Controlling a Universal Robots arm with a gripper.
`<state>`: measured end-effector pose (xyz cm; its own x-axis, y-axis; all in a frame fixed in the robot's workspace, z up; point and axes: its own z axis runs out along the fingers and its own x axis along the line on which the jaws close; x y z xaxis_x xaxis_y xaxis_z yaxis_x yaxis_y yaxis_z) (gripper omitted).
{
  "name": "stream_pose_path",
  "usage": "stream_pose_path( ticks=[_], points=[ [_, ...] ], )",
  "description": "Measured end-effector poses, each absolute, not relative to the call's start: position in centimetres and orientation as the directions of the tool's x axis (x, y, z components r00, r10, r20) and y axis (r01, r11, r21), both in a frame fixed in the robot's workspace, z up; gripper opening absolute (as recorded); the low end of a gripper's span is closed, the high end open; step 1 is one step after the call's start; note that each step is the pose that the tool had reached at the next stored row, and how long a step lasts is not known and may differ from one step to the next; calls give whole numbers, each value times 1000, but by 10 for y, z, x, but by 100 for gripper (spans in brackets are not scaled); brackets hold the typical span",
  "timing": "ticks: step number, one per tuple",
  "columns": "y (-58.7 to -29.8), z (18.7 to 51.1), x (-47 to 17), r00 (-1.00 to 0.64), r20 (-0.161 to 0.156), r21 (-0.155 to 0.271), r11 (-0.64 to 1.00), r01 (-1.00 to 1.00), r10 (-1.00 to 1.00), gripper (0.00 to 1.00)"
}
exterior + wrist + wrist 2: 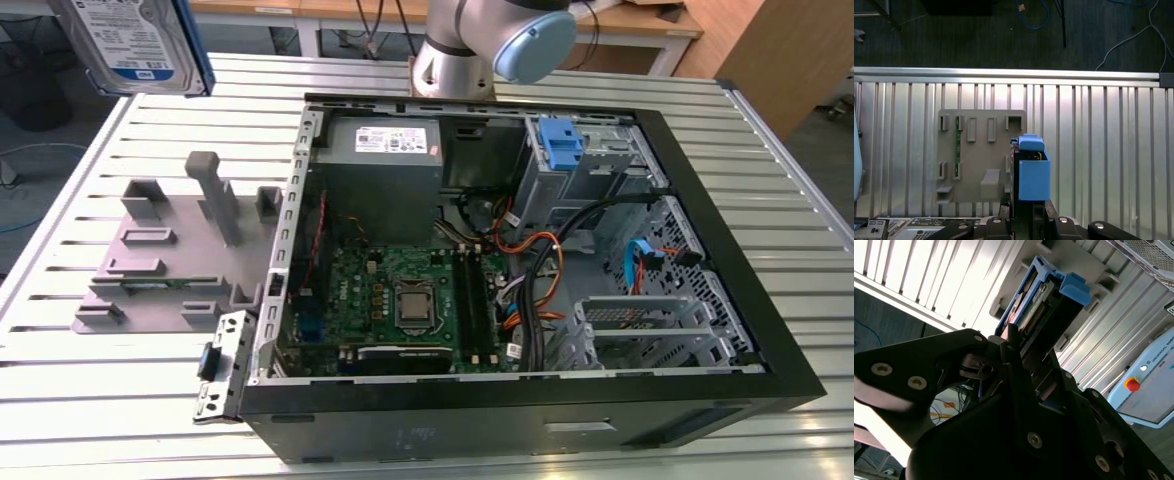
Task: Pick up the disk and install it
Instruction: 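Pick up the disk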
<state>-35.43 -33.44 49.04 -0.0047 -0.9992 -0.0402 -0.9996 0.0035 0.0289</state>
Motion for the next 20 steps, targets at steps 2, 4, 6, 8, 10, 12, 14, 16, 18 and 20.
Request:
stream_pose_path(
  ticks=[2,4,6,8,10,12,14,16,18,20],
  points=[
    [-334,490,-354,-5,-40,29,4,-1000,-999,35],
    [-334,490,-353,-5,-40,29,4,-1000,-999,35],
    [-334,490,-352,-5,-40,29,3,-1000,-999,35],
    [-334,490,-352,-5,-40,29,4,-1000,-999,35],
    [-334,490,-352,-5,-40,29,4,-1000,-999,35],
    [-334,490,-352,-5,-40,29,4,-1000,-999,35],
    [-334,490,-351,-5,-40,29,3,-1000,-999,35],
    [-334,490,-350,-5,-40,30,3,-1000,-999,35],
    [-334,490,-347,-5,-40,31,3,-1000,-999,35],
    [-334,490,-343,-5,-40,33,4,-999,-999,35]
  ],
)
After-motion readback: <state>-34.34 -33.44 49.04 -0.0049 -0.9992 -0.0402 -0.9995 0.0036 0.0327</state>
